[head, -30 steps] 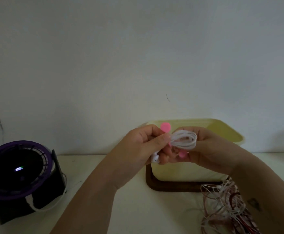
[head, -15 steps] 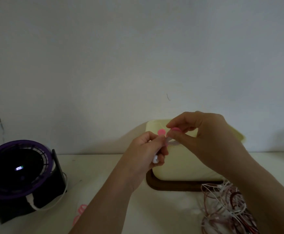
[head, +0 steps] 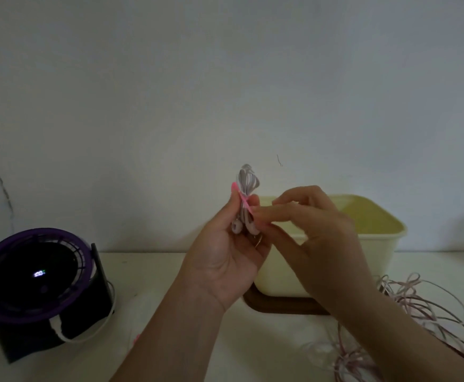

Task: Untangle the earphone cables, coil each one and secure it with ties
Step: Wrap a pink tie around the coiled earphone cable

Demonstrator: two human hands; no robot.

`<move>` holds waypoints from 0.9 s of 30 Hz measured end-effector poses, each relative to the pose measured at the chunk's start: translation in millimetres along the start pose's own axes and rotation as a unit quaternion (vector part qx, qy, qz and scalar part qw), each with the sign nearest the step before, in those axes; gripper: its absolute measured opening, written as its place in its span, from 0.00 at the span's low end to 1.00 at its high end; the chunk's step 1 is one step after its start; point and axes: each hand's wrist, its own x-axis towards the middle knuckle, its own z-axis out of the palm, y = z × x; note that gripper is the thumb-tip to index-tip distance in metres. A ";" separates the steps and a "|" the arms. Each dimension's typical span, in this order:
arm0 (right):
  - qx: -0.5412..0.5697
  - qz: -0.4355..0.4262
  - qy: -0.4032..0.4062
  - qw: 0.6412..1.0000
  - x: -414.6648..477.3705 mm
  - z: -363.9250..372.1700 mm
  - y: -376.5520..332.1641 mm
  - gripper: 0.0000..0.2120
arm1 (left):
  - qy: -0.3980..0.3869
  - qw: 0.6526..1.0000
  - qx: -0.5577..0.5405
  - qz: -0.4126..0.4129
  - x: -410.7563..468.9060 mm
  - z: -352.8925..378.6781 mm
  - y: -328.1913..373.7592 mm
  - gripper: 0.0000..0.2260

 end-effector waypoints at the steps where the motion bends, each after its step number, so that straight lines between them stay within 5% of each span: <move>1: 0.045 0.048 -0.016 0.998 2.4 -4.6 -0.1 0.06 | -0.011 1.000 0.002 -0.004 -0.5 0.0 1.0 0.11; 8: 0.221 0.179 -0.063 0.957 19.6 -26.3 -2.4 0.03 | -0.109 0.991 -0.002 -0.082 -1.2 -6.6 4.2 0.14; 19: 0.217 0.104 -0.186 0.953 25.2 -43.8 -3.7 0.06 | -0.266 0.940 0.111 -0.182 -6.5 -22.3 12.2 0.07; 27: 0.129 0.085 -0.215 0.964 26.8 -50.8 -3.4 0.04 | -0.138 0.929 0.338 -0.063 -10.1 -8.3 23.5 0.02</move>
